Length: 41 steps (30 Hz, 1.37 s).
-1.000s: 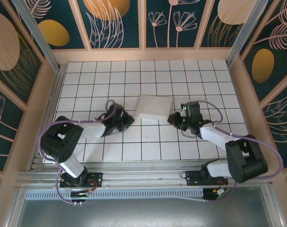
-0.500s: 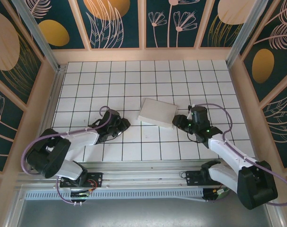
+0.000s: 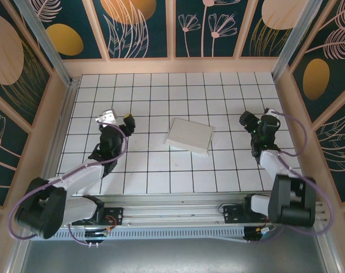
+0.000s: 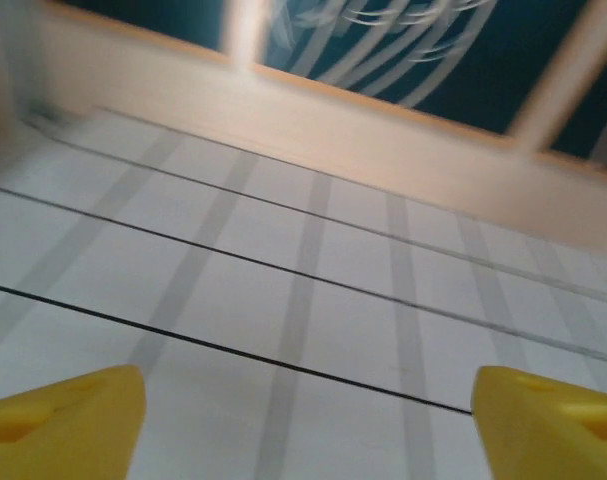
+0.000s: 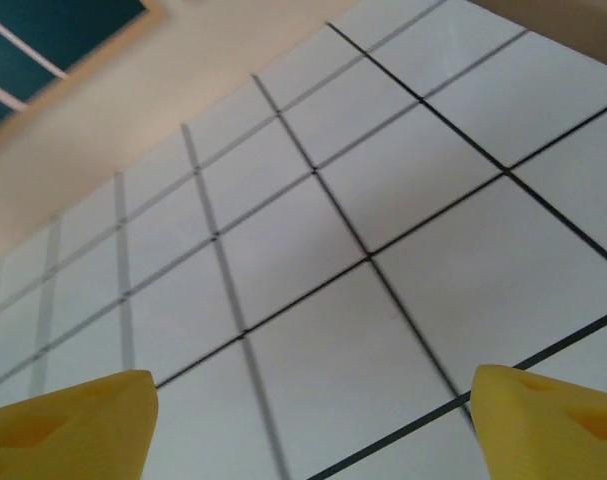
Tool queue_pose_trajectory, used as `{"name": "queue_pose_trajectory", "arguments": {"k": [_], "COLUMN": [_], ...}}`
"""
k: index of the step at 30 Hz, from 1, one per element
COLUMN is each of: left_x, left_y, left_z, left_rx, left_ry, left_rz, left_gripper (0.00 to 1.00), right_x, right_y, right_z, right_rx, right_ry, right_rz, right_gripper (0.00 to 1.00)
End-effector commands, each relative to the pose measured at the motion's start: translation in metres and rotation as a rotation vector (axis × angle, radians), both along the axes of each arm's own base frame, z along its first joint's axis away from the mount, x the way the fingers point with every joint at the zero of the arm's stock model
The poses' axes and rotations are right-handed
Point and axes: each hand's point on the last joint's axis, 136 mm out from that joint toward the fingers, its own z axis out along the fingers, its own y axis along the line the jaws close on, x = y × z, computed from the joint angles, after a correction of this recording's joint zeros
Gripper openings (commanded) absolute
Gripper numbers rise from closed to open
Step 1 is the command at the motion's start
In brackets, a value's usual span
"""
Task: Fold the paper box
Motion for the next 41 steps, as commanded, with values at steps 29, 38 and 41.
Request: {"name": "queue_pose_trajectory", "arguments": {"k": [29, 38, 41], "left_x": [0.010, 0.011, 0.011], "left_y": [0.093, 0.093, 0.092], "left_z": [-0.043, -0.042, -0.042], "left_rx": [0.196, 0.197, 0.196], "left_ry": [-0.068, -0.071, -0.071], "left_rz": [0.011, 0.011, 0.010], "left_gripper": [0.99, 0.99, 0.99], "right_x": [-0.012, -0.010, -0.012], "right_y": [0.031, 0.030, 0.031], "right_z": [-0.005, -0.006, -0.005], "right_rx": [-0.350, -0.349, -0.351], "right_ry": [-0.319, -0.311, -0.320], "right_rz": [0.182, 0.179, 0.178], "right_gripper": [0.99, 0.99, 0.99]}}
